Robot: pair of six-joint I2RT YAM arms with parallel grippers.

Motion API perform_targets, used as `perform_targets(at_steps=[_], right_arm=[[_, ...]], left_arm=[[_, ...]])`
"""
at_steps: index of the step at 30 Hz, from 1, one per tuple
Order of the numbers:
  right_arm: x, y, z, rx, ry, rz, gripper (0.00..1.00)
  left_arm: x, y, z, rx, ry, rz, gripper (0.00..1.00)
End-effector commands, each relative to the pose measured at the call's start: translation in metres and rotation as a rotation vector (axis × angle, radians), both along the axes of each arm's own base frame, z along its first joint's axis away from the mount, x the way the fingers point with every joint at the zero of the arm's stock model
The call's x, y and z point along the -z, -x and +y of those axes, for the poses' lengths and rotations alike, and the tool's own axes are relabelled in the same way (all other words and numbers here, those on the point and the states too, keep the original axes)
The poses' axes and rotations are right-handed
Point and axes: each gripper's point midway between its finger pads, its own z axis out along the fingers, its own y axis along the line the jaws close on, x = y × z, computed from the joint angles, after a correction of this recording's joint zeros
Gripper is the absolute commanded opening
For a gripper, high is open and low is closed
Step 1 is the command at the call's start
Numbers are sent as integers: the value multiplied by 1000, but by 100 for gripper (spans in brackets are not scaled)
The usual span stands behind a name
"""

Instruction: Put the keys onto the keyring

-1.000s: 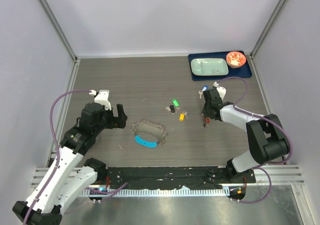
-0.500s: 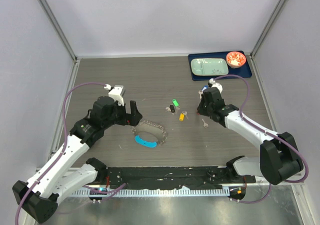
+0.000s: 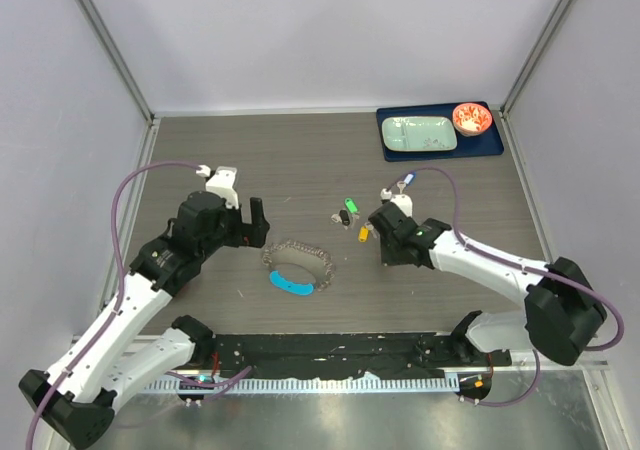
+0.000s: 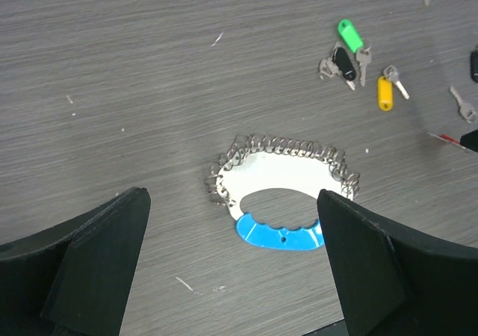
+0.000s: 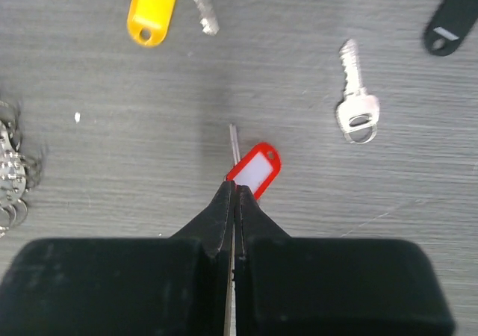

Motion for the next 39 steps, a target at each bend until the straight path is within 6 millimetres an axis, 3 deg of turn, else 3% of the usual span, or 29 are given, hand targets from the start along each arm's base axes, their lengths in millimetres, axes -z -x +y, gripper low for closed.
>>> perform_targets(at_steps=[1,6,11,16,22,27,33,39], right_arm=[[5,10,14,-9,43,32,1],[9,7,49,-74,51,40,1],[15,-5,80,-51,-59,27,3],[32,-11,92,-33,-78,40,4],[28,-14,108,-64,-139,35,19],[-1,-19,100,-92,-135,-31,41],[-13,-36,76,-88,-141,-35,44],[-15,-53,76,-125,-248,-29,44]], left_arm=[[6,4,14,-18,-68,-7,100],[6,8,23,-37,-78,-40,100],[2,9,30,-64,-73,-68,100],[5,10,32,-72,-81,-59,100],[9,9,31,-73,-90,-42,100],[10,10,31,-74,-91,-36,100],[10,10,31,-75,-87,-36,100],[12,10,31,-73,-91,-28,100]])
